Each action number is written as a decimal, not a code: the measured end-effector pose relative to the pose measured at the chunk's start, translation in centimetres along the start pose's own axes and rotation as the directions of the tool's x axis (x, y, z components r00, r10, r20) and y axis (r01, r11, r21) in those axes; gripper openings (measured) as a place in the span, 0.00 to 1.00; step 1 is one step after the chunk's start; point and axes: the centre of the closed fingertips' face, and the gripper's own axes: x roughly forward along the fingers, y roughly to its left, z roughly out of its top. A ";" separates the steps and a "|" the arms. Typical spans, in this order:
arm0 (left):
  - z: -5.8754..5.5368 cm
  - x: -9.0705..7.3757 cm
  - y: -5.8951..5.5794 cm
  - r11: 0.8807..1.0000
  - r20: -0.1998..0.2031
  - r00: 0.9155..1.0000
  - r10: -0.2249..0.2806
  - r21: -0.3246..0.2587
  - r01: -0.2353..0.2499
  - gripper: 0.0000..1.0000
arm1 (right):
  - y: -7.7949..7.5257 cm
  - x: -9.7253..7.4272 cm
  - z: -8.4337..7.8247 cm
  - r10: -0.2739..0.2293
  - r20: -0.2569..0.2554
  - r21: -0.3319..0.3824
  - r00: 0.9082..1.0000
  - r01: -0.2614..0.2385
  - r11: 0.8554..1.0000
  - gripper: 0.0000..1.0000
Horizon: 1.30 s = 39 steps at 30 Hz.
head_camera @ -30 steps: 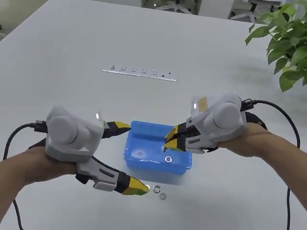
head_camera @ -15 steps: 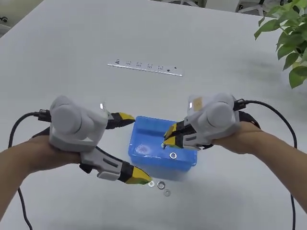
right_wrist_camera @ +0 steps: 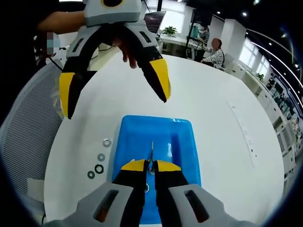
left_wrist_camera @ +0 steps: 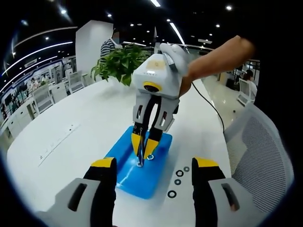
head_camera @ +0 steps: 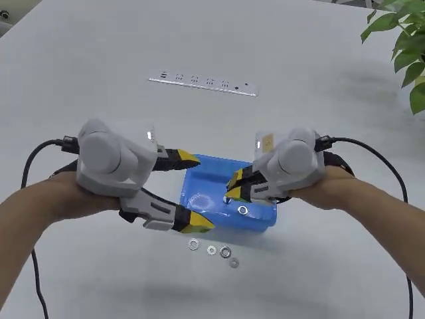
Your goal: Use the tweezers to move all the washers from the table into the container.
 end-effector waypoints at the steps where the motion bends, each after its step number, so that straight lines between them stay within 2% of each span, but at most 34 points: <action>1: 0.1 0.1 0.1 1.000 -0.001 1.000 -0.002 0.005 0.002 0.66 | 0.0 0.0 0.0 0.002 0.003 0.001 1.000 -0.002 1.000 0.06; 9: 1.1 1.1 0.8 0.999 -0.008 1.000 -0.024 0.045 0.024 0.42 | -0.1 0.2 0.4 0.012 -0.005 -0.019 1.000 -0.012 1.000 0.06; 14: 1.4 2.0 0.8 0.995 -0.029 0.998 -0.047 0.084 0.050 0.29 | -0.1 0.2 0.4 0.012 -0.001 -0.019 1.000 -0.012 1.000 0.06; 23: 2.3 3.2 1.1 0.989 -0.030 0.998 -0.062 0.130 0.066 0.18 | -0.1 0.0 0.4 0.017 0.000 -0.023 1.000 -0.017 1.000 0.07; 31: 2.5 3.7 1.6 0.984 -0.037 0.998 -0.060 0.168 0.065 0.07 | 0.0 0.0 0.4 0.021 -0.002 -0.030 1.000 -0.021 0.999 0.07; 39: 2.6 3.8 1.5 0.980 -0.034 0.997 -0.069 0.185 0.074 0.06 | 0.1 0.0 0.4 0.022 -0.008 -0.044 1.000 -0.022 0.999 0.08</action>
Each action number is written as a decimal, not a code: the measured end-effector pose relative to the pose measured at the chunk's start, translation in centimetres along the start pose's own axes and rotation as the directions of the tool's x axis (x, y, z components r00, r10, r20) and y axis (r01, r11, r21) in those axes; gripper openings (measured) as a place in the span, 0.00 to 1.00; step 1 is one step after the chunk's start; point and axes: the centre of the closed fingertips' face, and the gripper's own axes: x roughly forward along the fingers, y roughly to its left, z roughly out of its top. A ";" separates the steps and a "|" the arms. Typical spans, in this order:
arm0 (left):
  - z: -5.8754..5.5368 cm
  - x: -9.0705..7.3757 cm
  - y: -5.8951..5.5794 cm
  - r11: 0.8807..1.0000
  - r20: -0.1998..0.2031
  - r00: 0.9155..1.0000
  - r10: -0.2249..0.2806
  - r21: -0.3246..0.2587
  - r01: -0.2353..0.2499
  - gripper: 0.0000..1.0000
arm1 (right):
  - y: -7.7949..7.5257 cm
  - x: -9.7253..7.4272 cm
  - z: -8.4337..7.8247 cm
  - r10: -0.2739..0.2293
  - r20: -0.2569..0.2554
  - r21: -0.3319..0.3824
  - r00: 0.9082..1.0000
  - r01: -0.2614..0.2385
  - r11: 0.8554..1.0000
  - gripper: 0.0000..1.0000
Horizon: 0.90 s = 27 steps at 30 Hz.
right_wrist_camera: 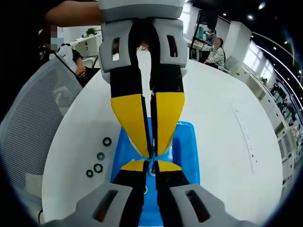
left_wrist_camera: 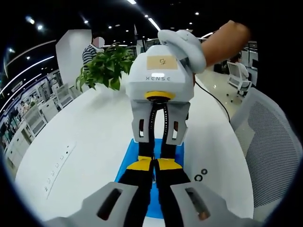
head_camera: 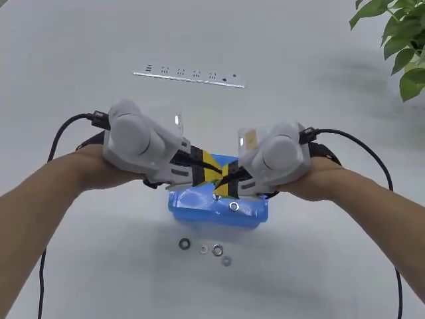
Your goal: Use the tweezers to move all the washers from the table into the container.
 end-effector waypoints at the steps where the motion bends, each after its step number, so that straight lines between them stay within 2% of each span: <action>1: 0.0 0.0 0.0 1.000 0.000 1.000 -0.001 -0.001 0.001 0.06 | 0.0 0.0 0.0 0.000 0.000 -0.001 1.000 0.000 1.000 0.08; 14: 0.2 0.0 -0.3 1.000 -0.011 1.000 -0.013 0.004 0.013 0.05 | -0.2 -0.6 0.4 -0.023 0.016 0.026 1.000 0.022 0.999 0.13; 27: 1.5 -0.6 -0.6 1.000 -0.006 1.000 -0.013 -0.009 0.013 0.05 | 0.3 -2.1 0.8 -0.048 0.036 0.079 0.998 0.045 0.996 0.23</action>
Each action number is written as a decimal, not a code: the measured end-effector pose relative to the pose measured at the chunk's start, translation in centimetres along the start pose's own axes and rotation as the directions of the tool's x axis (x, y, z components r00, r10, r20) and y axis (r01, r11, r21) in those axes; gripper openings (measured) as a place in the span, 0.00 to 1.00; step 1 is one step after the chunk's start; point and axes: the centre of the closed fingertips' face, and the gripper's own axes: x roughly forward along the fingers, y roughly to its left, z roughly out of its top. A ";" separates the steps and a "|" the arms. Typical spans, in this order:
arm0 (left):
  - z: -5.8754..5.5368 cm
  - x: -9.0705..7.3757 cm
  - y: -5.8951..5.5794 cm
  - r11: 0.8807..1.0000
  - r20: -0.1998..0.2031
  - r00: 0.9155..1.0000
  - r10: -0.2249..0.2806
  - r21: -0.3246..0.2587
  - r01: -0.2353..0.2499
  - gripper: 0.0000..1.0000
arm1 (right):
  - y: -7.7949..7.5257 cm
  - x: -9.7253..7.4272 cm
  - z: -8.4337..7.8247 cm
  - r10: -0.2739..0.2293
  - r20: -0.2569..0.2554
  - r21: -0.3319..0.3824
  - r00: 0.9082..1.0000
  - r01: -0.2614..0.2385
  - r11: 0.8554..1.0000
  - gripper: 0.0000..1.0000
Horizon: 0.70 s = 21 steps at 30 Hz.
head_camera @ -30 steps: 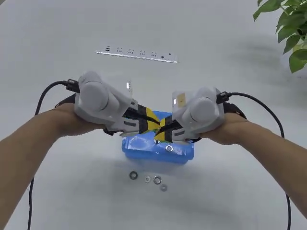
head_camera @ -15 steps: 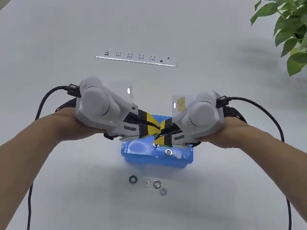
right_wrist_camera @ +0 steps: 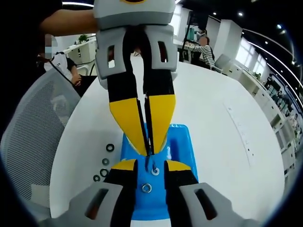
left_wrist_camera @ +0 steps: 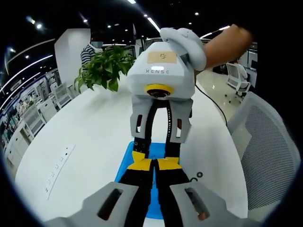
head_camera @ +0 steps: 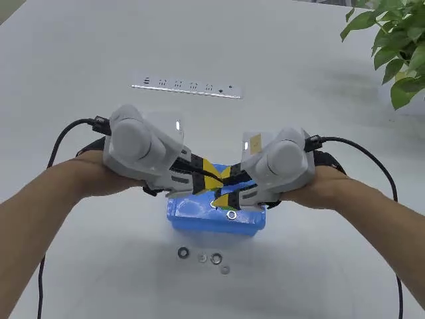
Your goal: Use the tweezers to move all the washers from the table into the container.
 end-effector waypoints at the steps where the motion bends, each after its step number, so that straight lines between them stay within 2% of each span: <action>1: 0.2 -0.1 0.0 1.000 0.001 1.000 0.001 -0.002 -0.001 0.05 | 0.1 -0.3 0.0 -0.004 0.001 0.001 1.000 0.004 1.000 0.23; 11: 1.1 -0.8 -0.5 1.000 -0.003 1.000 0.002 -0.004 -0.002 0.05 | 0.5 -2.2 -0.4 -0.043 0.018 0.061 0.999 0.042 0.997 0.34; 21: 1.8 -1.6 -1.1 1.000 -0.010 1.000 0.009 -0.006 -0.009 0.05 | 1.3 -4.4 -0.6 -0.097 0.059 0.114 0.994 0.090 0.989 0.45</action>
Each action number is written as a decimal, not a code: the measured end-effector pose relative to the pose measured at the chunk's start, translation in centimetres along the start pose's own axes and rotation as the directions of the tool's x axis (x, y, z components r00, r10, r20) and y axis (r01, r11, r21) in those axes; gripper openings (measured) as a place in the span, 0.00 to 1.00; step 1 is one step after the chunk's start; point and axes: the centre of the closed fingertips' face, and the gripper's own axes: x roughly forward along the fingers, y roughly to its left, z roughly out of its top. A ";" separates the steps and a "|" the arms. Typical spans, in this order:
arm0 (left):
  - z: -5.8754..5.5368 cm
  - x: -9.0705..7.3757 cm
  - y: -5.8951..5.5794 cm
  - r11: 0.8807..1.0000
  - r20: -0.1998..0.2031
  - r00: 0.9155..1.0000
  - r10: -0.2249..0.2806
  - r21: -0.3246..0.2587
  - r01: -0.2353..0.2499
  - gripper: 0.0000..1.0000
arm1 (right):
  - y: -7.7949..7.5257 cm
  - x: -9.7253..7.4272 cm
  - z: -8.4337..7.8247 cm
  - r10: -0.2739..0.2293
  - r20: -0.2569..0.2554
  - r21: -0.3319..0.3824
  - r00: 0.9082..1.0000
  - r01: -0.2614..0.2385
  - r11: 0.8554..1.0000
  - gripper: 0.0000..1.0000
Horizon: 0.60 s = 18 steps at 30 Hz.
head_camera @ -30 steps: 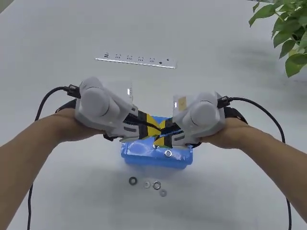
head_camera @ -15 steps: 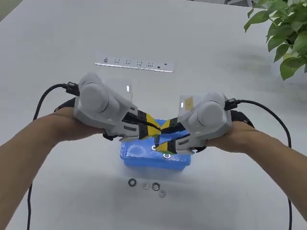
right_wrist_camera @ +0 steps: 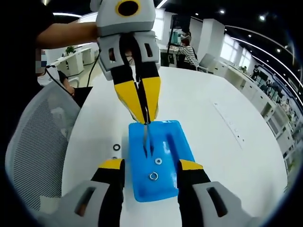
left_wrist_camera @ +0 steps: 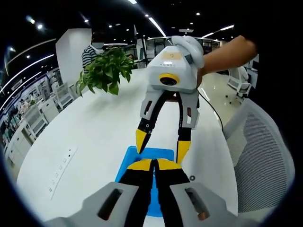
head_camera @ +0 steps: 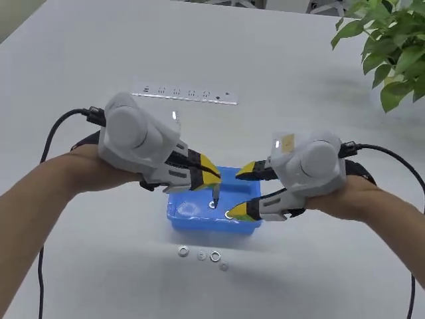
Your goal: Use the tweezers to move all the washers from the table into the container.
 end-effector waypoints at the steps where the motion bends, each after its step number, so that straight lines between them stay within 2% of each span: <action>1: 0.0 -0.1 -0.1 1.000 -0.001 1.000 0.001 0.002 -0.001 0.05 | 0.0 -0.1 -0.1 -0.002 0.004 0.002 1.000 0.002 1.000 0.46; 18: 0.9 -0.6 -1.9 1.000 0.001 1.000 -0.017 0.002 0.017 0.05 | 1.5 -2.5 -1.2 -0.032 0.052 0.046 0.998 0.030 0.998 0.63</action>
